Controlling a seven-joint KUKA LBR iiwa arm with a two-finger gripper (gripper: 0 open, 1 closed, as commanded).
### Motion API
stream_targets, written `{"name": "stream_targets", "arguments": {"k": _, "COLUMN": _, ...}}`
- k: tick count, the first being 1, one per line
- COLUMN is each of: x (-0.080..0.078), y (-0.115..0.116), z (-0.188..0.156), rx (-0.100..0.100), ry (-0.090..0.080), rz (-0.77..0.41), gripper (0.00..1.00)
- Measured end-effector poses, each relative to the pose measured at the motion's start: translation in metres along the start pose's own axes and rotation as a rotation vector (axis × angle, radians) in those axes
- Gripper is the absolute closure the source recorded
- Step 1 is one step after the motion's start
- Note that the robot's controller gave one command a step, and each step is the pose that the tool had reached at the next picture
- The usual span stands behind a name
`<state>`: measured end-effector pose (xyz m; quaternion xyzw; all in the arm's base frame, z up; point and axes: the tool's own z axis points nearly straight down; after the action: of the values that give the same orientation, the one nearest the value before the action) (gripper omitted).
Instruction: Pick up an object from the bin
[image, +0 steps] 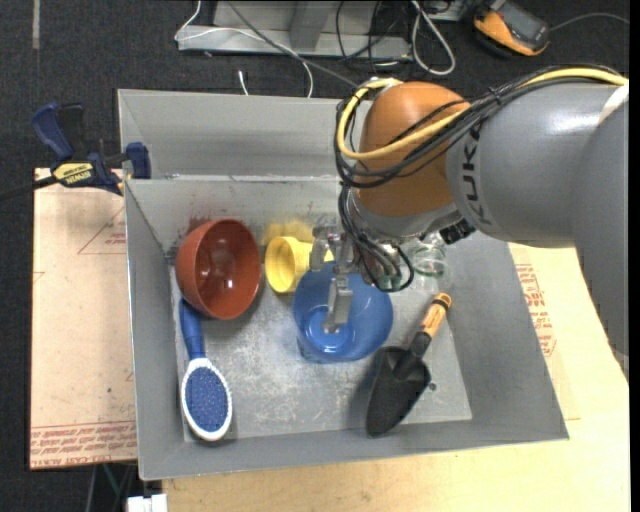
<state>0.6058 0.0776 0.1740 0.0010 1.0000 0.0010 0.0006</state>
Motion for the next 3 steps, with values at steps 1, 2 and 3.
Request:
{"name": "stream_targets", "arguments": {"k": 1, "x": 0.0, "y": 0.0, "z": 0.0, "rx": 0.0, "ry": 0.0, "rz": 0.0, "gripper": 0.0}}
{"name": "stream_targets", "arguments": {"k": 2, "x": -0.001, "y": 0.001, "z": 0.002, "rx": 0.0, "ry": -0.002, "rz": 0.014, "gripper": 0.0}}
{"name": "stream_targets", "arguments": {"k": 3, "x": -0.005, "y": -0.003, "z": 0.044, "rx": 0.0, "ry": -0.003, "rz": -0.293, "gripper": 0.0}}
